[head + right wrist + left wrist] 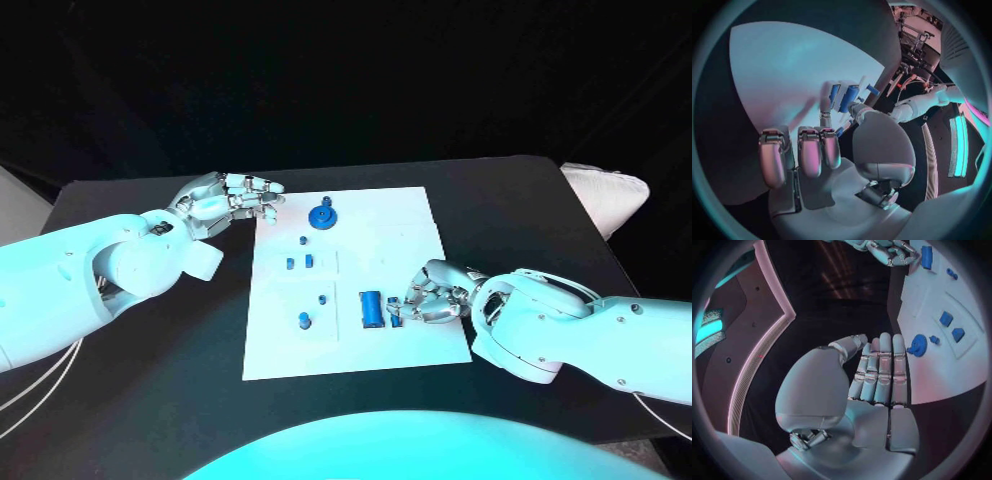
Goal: Assemble the parts on the task board
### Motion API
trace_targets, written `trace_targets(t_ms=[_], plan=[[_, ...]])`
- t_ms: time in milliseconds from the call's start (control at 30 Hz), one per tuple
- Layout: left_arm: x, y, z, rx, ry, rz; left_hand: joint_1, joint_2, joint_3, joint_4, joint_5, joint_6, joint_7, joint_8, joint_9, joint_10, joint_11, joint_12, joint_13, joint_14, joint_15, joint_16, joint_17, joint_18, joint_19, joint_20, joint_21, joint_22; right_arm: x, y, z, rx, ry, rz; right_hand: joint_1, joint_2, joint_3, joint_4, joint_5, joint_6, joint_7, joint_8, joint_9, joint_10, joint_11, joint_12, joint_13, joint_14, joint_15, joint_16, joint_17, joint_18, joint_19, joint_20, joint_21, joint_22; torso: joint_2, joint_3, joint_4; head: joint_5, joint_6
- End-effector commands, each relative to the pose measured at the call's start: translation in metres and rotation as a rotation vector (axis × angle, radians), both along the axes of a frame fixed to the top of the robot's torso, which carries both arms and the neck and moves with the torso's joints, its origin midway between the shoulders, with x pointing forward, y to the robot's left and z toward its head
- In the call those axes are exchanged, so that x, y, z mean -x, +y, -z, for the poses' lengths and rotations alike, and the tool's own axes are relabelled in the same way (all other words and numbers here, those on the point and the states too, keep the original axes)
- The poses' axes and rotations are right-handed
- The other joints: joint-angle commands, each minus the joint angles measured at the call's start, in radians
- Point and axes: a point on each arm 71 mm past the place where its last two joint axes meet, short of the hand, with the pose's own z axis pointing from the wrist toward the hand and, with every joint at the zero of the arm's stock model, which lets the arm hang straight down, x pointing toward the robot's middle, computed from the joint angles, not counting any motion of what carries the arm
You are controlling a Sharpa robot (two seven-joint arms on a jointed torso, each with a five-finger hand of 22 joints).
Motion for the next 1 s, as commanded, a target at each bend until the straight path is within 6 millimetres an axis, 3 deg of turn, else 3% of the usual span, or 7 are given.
trace_targets(t_ms=[33, 67, 333, 733, 800, 933, 1000], plan=[[0.000, -0.002, -0.001, 0.017, 0.005, 0.013, -0.003, 0.010, 0.006, 0.000, 0.004, 0.002, 0.006, -0.005, -0.001, 0.002, 0.005, -0.004, 0.001, 0.004, 0.001, -0.004, 0.001, 0.003, 0.003, 0.006, -0.005, 0.001, 0.000, -0.002, 0.001, 0.006, 0.001, -0.026, 0.060, -0.001, 0.003, -0.020, -0.055, -0.003, -0.002, 0.007, 0.002, 0.099, -0.008, 0.005, 0.258, 0.099, -0.006, 0.004, 0.242, -0.007, 0.105, -0.004, 0.004, 0.263, 0.001, -0.0010, 0.0008, -0.002, 0.000], [0.000, -0.002, -0.001, 0.017, 0.005, 0.013, -0.003, 0.010, 0.006, 0.000, 0.004, 0.002, 0.006, -0.005, -0.001, 0.002, 0.005, -0.004, 0.001, 0.004, 0.001, -0.004, 0.001, 0.003, 0.003, 0.006, -0.005, 0.001, -0.001, -0.003, 0.002, 0.009, 0.002, -0.028, 0.088, -0.003, 0.008, -0.025, -0.111, -0.004, -0.001, 0.007, 0.001, 0.099, -0.007, 0.005, 0.257, 0.099, -0.005, 0.004, 0.241, -0.007, 0.105, -0.004, 0.004, 0.263, 0.000, -0.0010, 0.0005, -0.001, 0.000], [0.000, -0.002, 0.000, 0.017, 0.005, 0.013, -0.002, 0.010, 0.007, -0.001, 0.004, 0.002, 0.006, -0.005, -0.001, 0.001, 0.005, -0.004, 0.001, 0.004, 0.001, -0.004, 0.002, 0.003, 0.003, 0.006, -0.005, 0.001, -0.002, -0.007, 0.002, 0.022, -0.005, -0.049, 0.207, -0.033, 0.002, -0.067, -0.228, -0.005, -0.001, 0.004, -0.005, 0.098, -0.007, 0.003, 0.257, 0.098, -0.005, 0.002, 0.237, -0.007, 0.105, -0.003, 0.004, 0.263, 0.000, -0.0012, 0.0006, -0.002, 0.000], [-0.002, -0.002, 0.000, 0.035, -0.020, -0.015, -0.016, 0.007, 0.002, 0.008, 0.001, 0.001, 0.006, -0.005, -0.003, 0.002, 0.006, -0.005, 0.002, 0.005, 0.003, -0.006, 0.005, 0.002, 0.002, 0.008, -0.008, 0.001, -0.029, -0.027, -0.015, -0.270, -0.161, 0.043, 0.234, -0.019, -0.016, -0.030, -0.147, -0.072, 0.034, -0.050, -0.031, 0.073, 0.022, -0.057, 0.233, 0.085, 0.018, -0.028, 0.180, 0.013, 0.080, 0.014, -0.100, 0.236, -0.007, -0.0048, -0.0010, -0.006, 0.000], [-0.003, 0.000, 0.001, 0.043, -0.031, -0.035, -0.024, 0.004, -0.002, 0.014, -0.001, 0.001, 0.006, -0.005, -0.003, 0.002, 0.006, -0.006, 0.002, 0.004, 0.004, -0.007, 0.007, 0.002, 0.001, 0.009, -0.014, -0.002, -0.041, -0.031, -0.021, -0.330, -0.200, 0.041, 0.245, -0.013, -0.008, -0.031, -0.147, -0.080, 0.039, -0.058, -0.034, 0.063, 0.027, -0.076, 0.226, 0.081, 0.022, -0.036, 0.165, 0.021, 0.070, 0.018, -0.140, 0.225, -0.013, -0.0081, -0.0033, -0.006, 0.002], [-0.006, 0.006, 0.001, 0.063, -0.062, -0.100, -0.037, -0.006, -0.010, 0.024, -0.003, -0.002, 0.005, -0.005, -0.004, 0.002, 0.006, -0.007, 0.003, 0.000, 0.006, -0.009, 0.011, 0.002, 0.000, 0.013, -0.030, -0.013, -0.068, -0.043, -0.029, -0.452, -0.252, 0.071, 0.270, -0.011, 0.008, -0.039, -0.153, -0.094, 0.049, -0.073, -0.040, 0.013, 0.036, -0.181, 0.183, 0.058, 0.030, -0.084, 0.086, 0.048, 0.031, 0.028, -0.289, 0.183, -0.023, -0.0140, -0.0080, -0.002, 0.028], [-0.009, 0.009, 0.001, 0.067, -0.086, -0.146, -0.043, -0.011, -0.014, 0.030, -0.005, -0.008, 0.004, -0.007, -0.006, 0.000, 0.006, -0.008, 0.004, -0.008, 0.008, -0.015, 0.012, 0.002, -0.001, 0.016, -0.044, -0.021, -0.081, -0.048, -0.031, -0.508, -0.259, 0.102, 0.294, -0.009, 0.026, -0.048, -0.156, -0.111, 0.058, -0.085, -0.043, -0.060, 0.043, -0.326, 0.119, 0.024, 0.036, -0.159, -0.017, 0.080, -0.025, 0.035, -0.487, 0.120, -0.031, -0.0164, -0.0098, -0.001, 0.041]])
